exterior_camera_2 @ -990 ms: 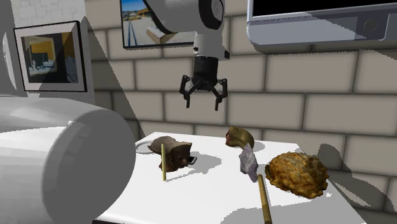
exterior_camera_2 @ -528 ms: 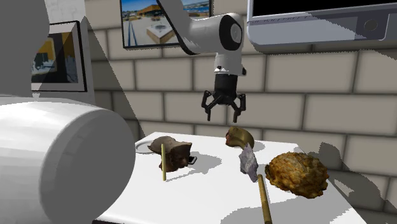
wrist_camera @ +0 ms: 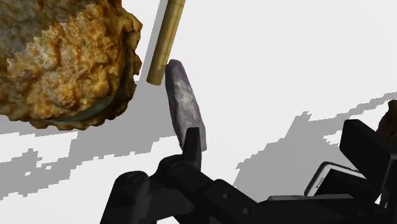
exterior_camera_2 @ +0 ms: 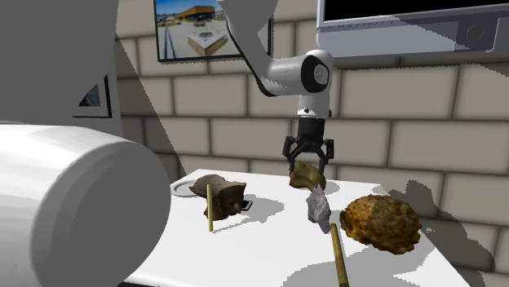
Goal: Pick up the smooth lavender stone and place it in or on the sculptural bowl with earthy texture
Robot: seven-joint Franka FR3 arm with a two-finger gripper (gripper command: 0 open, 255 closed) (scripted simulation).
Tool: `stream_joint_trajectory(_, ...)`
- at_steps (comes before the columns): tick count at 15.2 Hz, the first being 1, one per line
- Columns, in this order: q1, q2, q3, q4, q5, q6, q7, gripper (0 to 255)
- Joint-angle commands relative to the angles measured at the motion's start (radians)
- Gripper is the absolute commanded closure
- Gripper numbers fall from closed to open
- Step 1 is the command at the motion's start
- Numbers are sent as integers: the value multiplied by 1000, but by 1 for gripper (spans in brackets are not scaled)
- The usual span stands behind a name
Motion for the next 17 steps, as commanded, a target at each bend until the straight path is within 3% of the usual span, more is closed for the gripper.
stream_joint_trajectory(1, -25, 90, 5, 81, 28, -4, -57, 0)
stream_joint_trajectory(5, -83, 261, 26, 255, 69, -25, -142, 0)
stream_joint_trajectory(13, -88, 302, 39, 209, 88, 59, -155, 0)
stream_joint_trajectory(17, -88, 302, 40, 209, 88, 59, -155, 0)
